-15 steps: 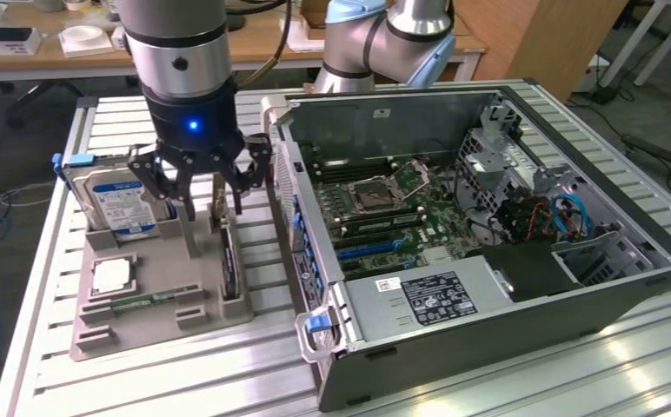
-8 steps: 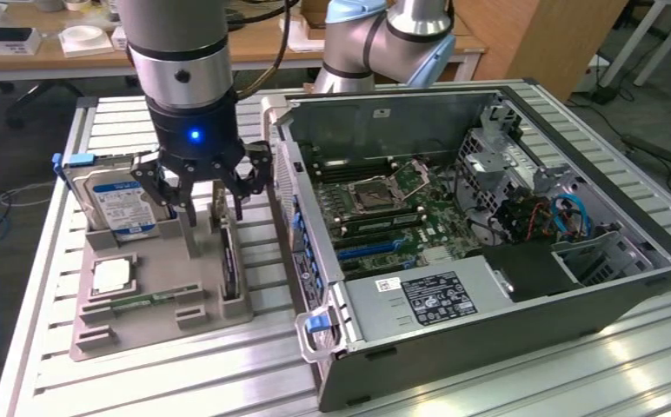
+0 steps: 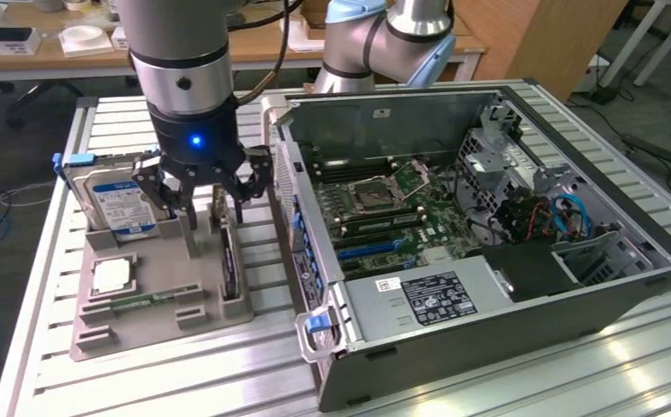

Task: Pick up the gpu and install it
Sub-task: 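Pick up the gpu and move the gpu toward the slot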

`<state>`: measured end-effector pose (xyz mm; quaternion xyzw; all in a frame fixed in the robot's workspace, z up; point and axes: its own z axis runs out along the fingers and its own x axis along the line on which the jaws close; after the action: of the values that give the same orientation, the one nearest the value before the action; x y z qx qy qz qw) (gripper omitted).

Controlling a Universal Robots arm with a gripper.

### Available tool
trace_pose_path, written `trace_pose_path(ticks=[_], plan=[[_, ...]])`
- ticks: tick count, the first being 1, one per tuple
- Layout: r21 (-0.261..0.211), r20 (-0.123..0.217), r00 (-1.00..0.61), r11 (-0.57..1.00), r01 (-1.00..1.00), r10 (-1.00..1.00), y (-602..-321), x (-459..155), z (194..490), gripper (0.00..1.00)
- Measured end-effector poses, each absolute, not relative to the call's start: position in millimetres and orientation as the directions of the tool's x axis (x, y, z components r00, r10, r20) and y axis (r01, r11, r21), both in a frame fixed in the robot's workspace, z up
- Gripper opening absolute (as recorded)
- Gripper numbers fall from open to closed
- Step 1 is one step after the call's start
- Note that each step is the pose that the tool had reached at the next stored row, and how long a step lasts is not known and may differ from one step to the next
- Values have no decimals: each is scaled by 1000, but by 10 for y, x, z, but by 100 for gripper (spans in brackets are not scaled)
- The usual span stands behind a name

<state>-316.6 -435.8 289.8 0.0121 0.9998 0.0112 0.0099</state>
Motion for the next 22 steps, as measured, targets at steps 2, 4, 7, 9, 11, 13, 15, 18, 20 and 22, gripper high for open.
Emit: trace_pose_path(ticks=[2, 4, 7, 9, 11, 13, 15, 18, 20, 22], plan=[[23, -19, -1000, 999, 24, 24, -4359, -3166, 2875, 59], [23, -18, -1000, 999, 24, 24, -4359, -3165, 2854, 59], [19, -17, -1000, 1000, 24, 24, -4360, -3163, 2840, 59], [18, -17, -1000, 1000, 24, 24, -4362, -3163, 2835, 59], [18, -17, -1000, 1000, 24, 24, -4367, -3161, 2829, 59], [18, -17, -1000, 1000, 24, 24, -4369, -3156, 2821, 59], [18, -17, -1000, 1000, 24, 24, -4370, -3150, 2808, 59], [18, -17, -1000, 1000, 24, 24, -4384, -3123, 2795, 59], [18, -16, -1000, 1000, 24, 24, -4408, -3114, 2783, 59], [19, -16, -1000, 1000, 24, 24, -4426, -3114, 2767, 59]])
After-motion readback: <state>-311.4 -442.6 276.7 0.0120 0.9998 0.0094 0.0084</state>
